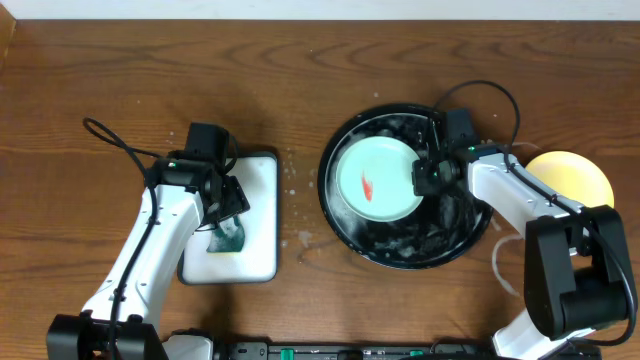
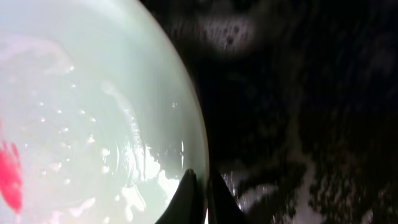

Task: Clean dirty plates on tray and stack at the side
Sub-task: 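Hold the pale green plate rim in the tray with the right gripper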

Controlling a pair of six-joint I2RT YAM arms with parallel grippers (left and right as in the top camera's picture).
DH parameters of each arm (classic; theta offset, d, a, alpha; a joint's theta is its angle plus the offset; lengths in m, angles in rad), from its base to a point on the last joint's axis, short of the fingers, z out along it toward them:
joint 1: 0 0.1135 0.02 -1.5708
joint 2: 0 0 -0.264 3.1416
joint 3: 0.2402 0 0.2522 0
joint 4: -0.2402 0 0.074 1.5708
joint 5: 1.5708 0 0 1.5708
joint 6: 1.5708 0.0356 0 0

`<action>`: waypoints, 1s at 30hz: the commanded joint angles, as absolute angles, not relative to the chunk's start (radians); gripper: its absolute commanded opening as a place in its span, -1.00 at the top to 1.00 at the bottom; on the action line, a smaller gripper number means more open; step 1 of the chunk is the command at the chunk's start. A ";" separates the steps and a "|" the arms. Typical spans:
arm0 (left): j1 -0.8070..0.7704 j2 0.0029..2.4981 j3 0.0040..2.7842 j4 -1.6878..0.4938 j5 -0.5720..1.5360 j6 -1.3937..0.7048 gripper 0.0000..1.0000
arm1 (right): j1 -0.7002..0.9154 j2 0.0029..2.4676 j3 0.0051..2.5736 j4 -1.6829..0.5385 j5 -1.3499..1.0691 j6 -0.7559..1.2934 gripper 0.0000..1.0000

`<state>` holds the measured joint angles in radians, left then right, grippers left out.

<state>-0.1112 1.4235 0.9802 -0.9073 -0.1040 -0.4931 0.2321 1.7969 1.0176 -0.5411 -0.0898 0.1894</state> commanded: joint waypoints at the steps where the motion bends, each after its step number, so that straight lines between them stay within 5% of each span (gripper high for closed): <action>1: -0.106 1.422 0.977 -0.907 -0.105 -0.487 -0.66 | 0.218 1.842 0.954 -0.661 -0.027 0.256 0.98; 14: -0.106 1.422 0.977 -0.907 -0.105 -0.487 -0.66 | 0.216 1.840 0.954 -0.836 -0.062 0.337 0.97; 15: -0.106 1.422 0.977 -0.907 -0.105 -0.487 -0.66 | 0.216 1.840 0.954 -0.831 -0.073 0.345 0.88; 17: -0.106 1.422 0.977 -0.907 -0.106 -0.487 -0.66 | 0.216 1.840 0.955 -0.807 -0.092 0.344 0.21; 19: -0.106 1.422 0.977 -0.907 -0.106 -0.487 -0.66 | 0.216 1.840 0.955 -0.752 -0.090 0.295 0.15; 30: -0.106 1.422 0.977 -0.907 -0.106 -0.487 -0.66 | 0.211 1.840 0.954 -0.500 -0.087 -0.081 0.78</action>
